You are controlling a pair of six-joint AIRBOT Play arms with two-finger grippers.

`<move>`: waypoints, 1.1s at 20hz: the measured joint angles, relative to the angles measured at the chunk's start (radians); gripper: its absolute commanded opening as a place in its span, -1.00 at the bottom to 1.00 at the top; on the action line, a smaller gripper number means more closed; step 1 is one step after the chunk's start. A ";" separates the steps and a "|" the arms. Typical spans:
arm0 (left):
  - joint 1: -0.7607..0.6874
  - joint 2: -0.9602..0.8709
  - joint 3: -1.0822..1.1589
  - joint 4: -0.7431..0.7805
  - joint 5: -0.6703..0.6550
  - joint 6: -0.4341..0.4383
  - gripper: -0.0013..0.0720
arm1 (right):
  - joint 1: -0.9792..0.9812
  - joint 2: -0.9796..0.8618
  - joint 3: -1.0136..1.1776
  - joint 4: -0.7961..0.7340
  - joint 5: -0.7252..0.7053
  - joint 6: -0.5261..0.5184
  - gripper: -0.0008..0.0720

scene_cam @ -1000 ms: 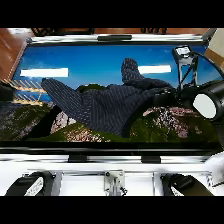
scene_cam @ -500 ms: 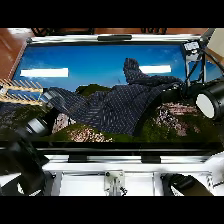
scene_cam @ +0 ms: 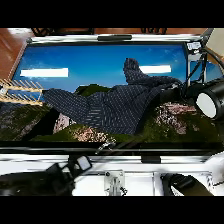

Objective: Fold the shirts.

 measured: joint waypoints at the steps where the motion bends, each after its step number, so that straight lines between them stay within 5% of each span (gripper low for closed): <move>1: -0.011 -0.023 0.003 0.002 0.036 -0.012 -0.83 | 0.000 0.000 0.000 0.002 0.000 0.003 -0.67; 12: 0.035 -0.191 0.017 0.068 0.127 -0.091 -0.83 | 0.000 0.000 0.000 0.003 -0.027 0.029 -0.67; 22: 0.071 -0.008 0.147 0.332 -0.271 -0.198 -0.83 | 0.001 0.012 0.003 0.011 0.034 -0.156 -0.67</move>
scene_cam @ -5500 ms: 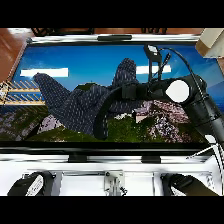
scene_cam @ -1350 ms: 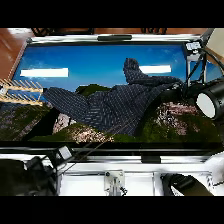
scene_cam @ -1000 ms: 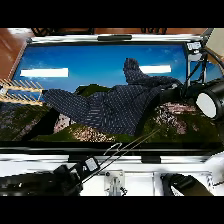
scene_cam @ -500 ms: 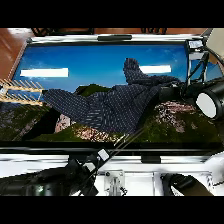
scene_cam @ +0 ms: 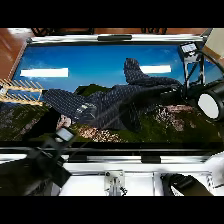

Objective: Fold the shirts.

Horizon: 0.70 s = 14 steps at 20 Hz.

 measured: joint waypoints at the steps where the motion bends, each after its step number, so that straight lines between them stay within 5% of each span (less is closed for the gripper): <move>1: 0.004 0.019 0.008 0.009 -0.013 -0.006 -0.83 | 0.001 0.006 0.001 0.005 0.003 -0.027 -0.67; 9: 0.025 0.008 0.027 0.034 -0.038 0.164 -0.83 | 0.001 0.099 0.002 0.068 -0.029 -0.130 -0.67; 14: 0.039 -0.089 0.028 0.035 0.111 0.237 -0.83 | 0.001 0.127 0.002 0.206 -0.082 -0.144 -0.67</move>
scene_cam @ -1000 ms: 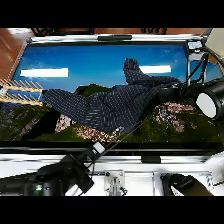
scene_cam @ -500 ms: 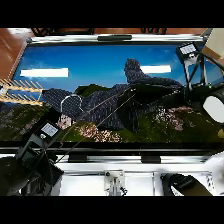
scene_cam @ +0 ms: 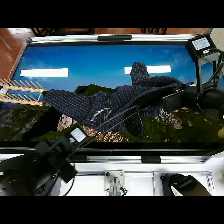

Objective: Fold the shirts.

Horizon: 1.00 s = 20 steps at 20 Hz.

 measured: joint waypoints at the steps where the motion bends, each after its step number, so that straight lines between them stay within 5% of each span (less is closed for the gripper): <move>1: 0.008 -0.017 0.000 0.000 0.032 -0.004 -0.83 | 0.000 0.006 0.000 0.023 -0.005 -0.001 -0.67; 4: 0.035 -0.049 0.000 -0.003 0.127 -0.005 -0.83 | 0.000 0.035 0.001 0.066 -0.014 -0.025 -0.67; 11: 0.105 -0.166 0.000 -0.105 0.331 0.180 -0.83 | -0.002 0.084 0.002 0.258 -0.072 -0.142 -0.67; 20: 0.262 -0.278 0.000 -0.209 0.594 0.225 -0.83 | -0.002 0.090 0.002 0.471 -0.070 -0.198 -0.67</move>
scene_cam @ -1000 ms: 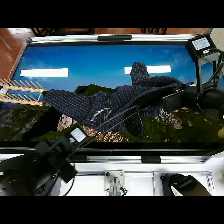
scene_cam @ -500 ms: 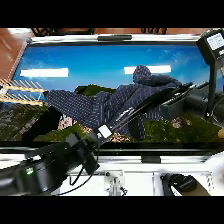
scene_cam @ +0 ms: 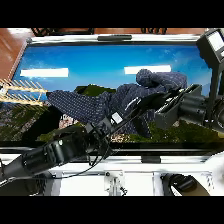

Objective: Fold the shirts.

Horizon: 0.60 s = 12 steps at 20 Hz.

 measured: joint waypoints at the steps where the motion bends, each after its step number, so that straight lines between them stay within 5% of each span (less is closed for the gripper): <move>1: 0.015 -0.007 0.000 -0.020 0.033 0.008 -0.83 | 0.000 0.000 0.000 0.021 0.001 0.008 -0.67; 6: 0.044 -0.056 0.000 -0.100 0.137 0.045 -0.83 | 0.000 0.001 -0.010 0.060 0.013 0.056 -0.66; 7: 0.046 -0.065 0.000 -0.111 0.148 0.048 -0.83 | 0.000 0.001 -0.017 0.061 0.016 0.066 -0.48; 8: 0.048 -0.071 0.000 -0.117 0.159 0.050 -0.83 | 0.000 0.001 -0.022 0.062 0.019 0.079 0.12; 9: 0.049 -0.076 0.000 -0.118 0.171 0.053 -0.83 | 0.000 0.001 -0.025 0.068 0.021 0.085 0.43; 12: 0.054 -0.083 0.000 -0.132 0.187 0.056 -0.83 | 0.000 0.001 -0.020 0.032 0.035 0.106 0.43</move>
